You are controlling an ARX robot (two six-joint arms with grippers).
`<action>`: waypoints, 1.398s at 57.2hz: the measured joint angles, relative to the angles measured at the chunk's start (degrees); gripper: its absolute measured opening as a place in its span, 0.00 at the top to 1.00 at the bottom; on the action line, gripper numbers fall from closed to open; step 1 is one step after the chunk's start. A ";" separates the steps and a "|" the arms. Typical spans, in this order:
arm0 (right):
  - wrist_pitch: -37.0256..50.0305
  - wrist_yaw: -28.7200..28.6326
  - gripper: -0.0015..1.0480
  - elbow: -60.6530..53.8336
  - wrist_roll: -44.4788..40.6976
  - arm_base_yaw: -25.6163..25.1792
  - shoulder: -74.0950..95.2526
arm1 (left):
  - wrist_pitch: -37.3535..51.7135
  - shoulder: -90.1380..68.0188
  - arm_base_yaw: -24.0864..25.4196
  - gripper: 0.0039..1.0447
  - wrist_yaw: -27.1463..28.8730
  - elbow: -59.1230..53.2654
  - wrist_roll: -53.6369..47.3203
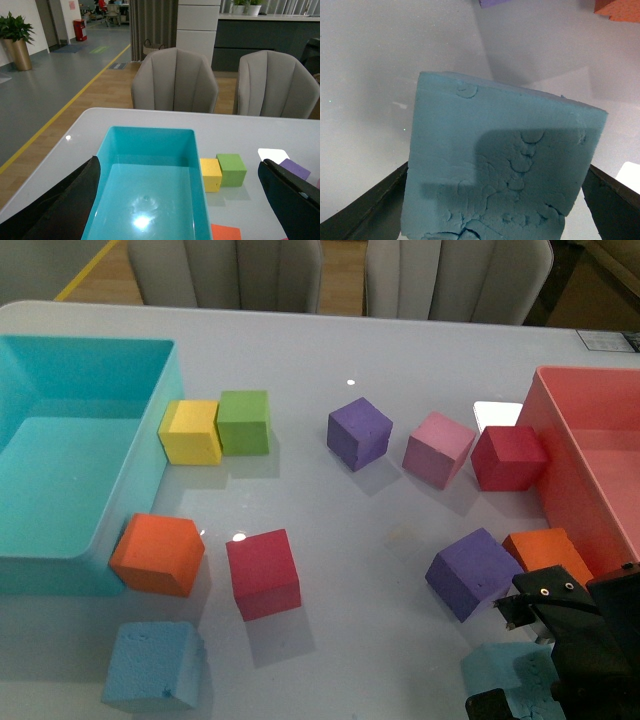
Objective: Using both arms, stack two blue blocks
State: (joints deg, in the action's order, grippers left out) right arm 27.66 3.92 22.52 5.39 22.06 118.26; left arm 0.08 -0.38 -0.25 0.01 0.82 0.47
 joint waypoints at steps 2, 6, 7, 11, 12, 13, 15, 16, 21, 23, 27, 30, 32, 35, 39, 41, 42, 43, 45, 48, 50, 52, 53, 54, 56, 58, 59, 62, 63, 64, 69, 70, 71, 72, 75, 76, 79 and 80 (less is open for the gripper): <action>-0.02 0.07 0.22 0.00 0.00 0.00 0.00 | 0.00 0.00 0.00 0.08 0.00 0.00 0.00; -0.02 0.20 0.31 -0.07 -0.02 0.02 -0.11 | 0.00 0.00 0.00 0.08 0.00 0.00 0.00; -0.04 0.17 0.35 -0.15 -0.02 0.02 -0.26 | 0.00 0.00 0.00 0.08 0.00 0.00 0.00; -0.52 0.17 0.44 -0.61 -0.07 0.02 -1.18 | 0.00 0.00 0.00 0.08 0.00 0.00 0.00; -0.83 0.15 0.47 -0.83 -0.15 0.04 -1.75 | 0.00 0.00 0.00 0.08 0.00 0.00 0.00; -0.96 0.15 0.48 -0.94 -0.22 0.04 -2.03 | 0.00 0.00 0.00 0.08 0.00 0.00 0.00; -1.49 0.17 0.51 -1.33 -0.24 0.13 -3.17 | 0.00 0.00 0.00 0.08 0.00 0.00 0.00; -1.70 0.17 0.52 -1.46 -0.24 0.20 -3.63 | 0.00 0.00 0.00 0.08 0.00 0.00 0.00; -3.69 0.15 0.57 -2.84 -0.52 1.20 -8.61 | 0.00 0.00 0.00 0.08 0.00 0.00 0.00; -4.87 0.07 0.59 -3.39 -0.66 1.77 -11.15 | 0.00 0.00 0.00 0.08 0.00 0.00 0.00; -7.32 -0.52 0.61 -4.17 -0.66 2.89 -16.02 | 0.00 0.00 0.00 0.08 0.00 0.00 0.00; -10.40 -1.36 0.62 -4.42 -0.63 4.09 -21.55 | 0.00 0.00 0.00 0.08 0.00 0.00 0.00; -12.11 -1.70 0.62 -4.24 -0.63 4.74 -24.79 | 0.00 0.00 0.00 0.08 0.00 0.00 0.00; -14.19 -1.99 0.62 -3.52 -0.63 5.49 -28.70 | 0.00 0.00 0.00 0.08 0.00 0.00 0.00; -16.15 -2.05 0.62 -1.25 -0.66 6.03 -32.22 | 0.00 0.00 0.00 0.08 0.00 0.00 0.00; -16.35 -2.01 0.62 0.26 -0.72 6.05 -32.68 | 0.00 0.00 0.00 0.08 0.00 0.00 0.00; -16.35 -2.01 0.62 0.83 -0.81 6.05 -32.65 | 0.00 0.00 0.00 0.08 0.00 0.00 0.00; -16.31 -2.01 0.63 1.97 -0.96 6.05 -32.52 | 0.00 0.00 0.00 0.08 0.00 0.00 0.00; -16.22 -2.01 0.63 3.80 -1.16 6.01 -31.69 | 0.00 0.00 0.00 0.08 0.00 0.00 0.00; -16.00 -2.21 0.63 6.38 -1.46 5.81 -29.92 | 0.00 0.00 0.00 0.08 0.00 0.00 0.00; -15.78 -2.91 0.63 8.46 -1.51 5.62 -28.11 | 0.00 0.00 0.00 0.08 0.00 0.00 0.00; -15.69 -3.72 0.63 10.69 -1.57 5.49 -26.08 | 0.00 0.00 0.00 0.08 0.00 0.00 0.00; -15.65 -3.93 0.64 11.56 -1.68 5.42 -25.16 | 0.00 0.00 0.00 0.08 0.00 0.00 0.00; -15.56 -4.13 0.64 12.98 -1.84 5.38 -23.76 | 0.00 0.00 0.00 0.08 0.00 0.00 0.00; -15.54 -4.26 0.64 15.13 -2.03 5.40 -21.44 | 0.00 0.00 0.00 0.08 0.00 0.00 0.00; -15.54 -4.33 0.64 17.44 -2.45 5.40 -18.91 | 0.00 0.00 0.00 0.08 0.00 0.00 0.00; -15.54 -4.31 0.64 18.23 -2.51 5.40 -18.10 | 0.00 0.00 0.00 0.08 0.00 0.00 0.00; -15.85 -3.82 0.64 23.63 -3.76 5.44 -12.26 | 0.00 0.00 0.00 0.08 0.00 0.00 0.00; -16.11 -3.37 0.64 25.70 -4.04 5.49 -9.94 | 0.00 0.00 0.00 0.08 0.00 0.00 0.00; -16.22 -2.99 0.64 26.97 -4.52 5.60 -8.52 | 0.00 0.00 0.00 0.08 0.00 0.00 0.00; -17.77 -2.19 0.65 33.14 -5.88 6.14 -1.46 | 0.00 0.00 0.00 0.08 0.00 0.00 0.00; -17.99 -2.25 0.65 34.03 -6.12 6.32 -0.39 | 0.00 0.00 0.00 0.08 0.00 0.00 0.00; -18.16 -2.23 0.65 34.88 -6.27 6.47 0.66 | 0.00 0.00 0.00 0.08 0.00 0.00 0.00; -18.43 -2.23 0.65 35.71 -6.36 6.64 1.70 | 0.00 0.00 0.00 0.08 0.00 0.00 0.00; -18.86 -2.25 0.65 37.20 -6.51 6.99 3.52 | 0.00 0.00 0.00 0.08 0.00 0.00 0.00; -18.91 -2.38 0.65 37.79 -6.51 7.17 4.39 | 0.00 0.00 0.00 0.08 0.00 0.00 0.00; -19.08 -2.73 0.65 38.97 -6.51 7.45 6.05 | 0.00 0.00 0.00 0.08 0.00 0.00 0.00; -19.15 -2.80 0.65 39.52 -6.51 7.58 6.82 | 0.00 0.00 0.00 0.08 0.00 0.00 0.00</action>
State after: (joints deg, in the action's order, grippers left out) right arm 8.51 1.13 62.04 -1.13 29.65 125.08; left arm 0.08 -0.38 -0.25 0.01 0.82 0.47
